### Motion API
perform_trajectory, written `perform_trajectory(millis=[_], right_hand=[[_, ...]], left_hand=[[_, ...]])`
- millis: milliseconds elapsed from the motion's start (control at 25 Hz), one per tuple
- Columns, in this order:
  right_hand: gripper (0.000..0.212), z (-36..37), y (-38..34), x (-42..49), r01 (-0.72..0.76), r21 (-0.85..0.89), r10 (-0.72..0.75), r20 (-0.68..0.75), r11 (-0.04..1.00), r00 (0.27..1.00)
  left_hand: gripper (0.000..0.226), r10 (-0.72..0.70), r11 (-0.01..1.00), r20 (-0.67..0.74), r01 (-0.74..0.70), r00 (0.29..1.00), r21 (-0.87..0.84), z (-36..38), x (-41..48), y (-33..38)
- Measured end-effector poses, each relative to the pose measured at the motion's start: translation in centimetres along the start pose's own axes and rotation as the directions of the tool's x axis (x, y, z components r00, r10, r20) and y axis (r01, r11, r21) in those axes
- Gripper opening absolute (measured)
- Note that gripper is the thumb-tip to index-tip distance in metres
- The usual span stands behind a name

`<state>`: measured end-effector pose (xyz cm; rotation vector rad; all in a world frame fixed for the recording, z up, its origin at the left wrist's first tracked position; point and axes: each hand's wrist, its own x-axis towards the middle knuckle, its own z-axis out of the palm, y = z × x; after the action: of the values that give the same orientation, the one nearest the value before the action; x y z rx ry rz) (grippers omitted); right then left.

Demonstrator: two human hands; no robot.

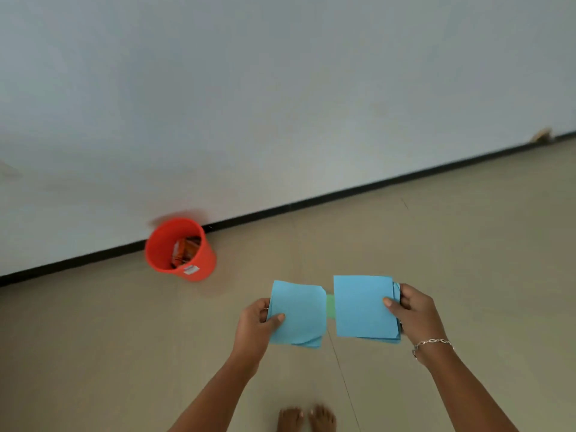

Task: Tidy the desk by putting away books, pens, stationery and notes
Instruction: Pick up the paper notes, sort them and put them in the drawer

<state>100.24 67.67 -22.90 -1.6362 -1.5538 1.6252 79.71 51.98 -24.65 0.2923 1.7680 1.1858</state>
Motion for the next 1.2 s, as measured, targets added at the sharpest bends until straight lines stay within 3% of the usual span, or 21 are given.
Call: perform_trajectory(millis=[240,480,680,880,1040,1200], right_hand=[[0.017,6.6,-10.7,-4.6,0.176,-0.016,-0.167,0.247,0.984,0.955],[0.02,17.5,-17.1,-10.6,0.325,-0.019,-0.268,0.52,0.946,0.811],[0.018,31.2,-19.5,-19.2,0.405,0.008,-0.285,0.725,0.914,0.627],[0.018,45.3,-18.9,-30.0,0.365,0.032,-0.218,0.848,0.931,0.483],[0.017,54.7,-17.0,-40.1,0.372,0.012,-0.136,0.941,0.928,0.309],[0.02,60.3,-15.0,-48.8,0.412,-0.018,-0.069,0.978,0.911,0.195]], left_hand=[[0.025,0.048,0.981,-0.232,-0.089,0.972,-0.17,-7.8,-8.8,5.6],[0.021,0.008,0.918,-0.525,-0.214,0.851,-0.334,-18.2,-17.8,4.6],[0.023,-0.068,0.847,-0.759,-0.365,0.647,-0.388,-29.0,-27.7,0.3],[0.021,-0.155,0.814,-0.905,-0.467,0.396,-0.344,-40.0,-38.0,-4.4],[0.022,-0.258,0.793,-0.948,-0.521,0.184,-0.317,-46.3,-46.7,-8.5],[0.025,-0.331,0.783,-0.943,-0.545,0.043,-0.299,-49.9,-53.1,-12.1]])
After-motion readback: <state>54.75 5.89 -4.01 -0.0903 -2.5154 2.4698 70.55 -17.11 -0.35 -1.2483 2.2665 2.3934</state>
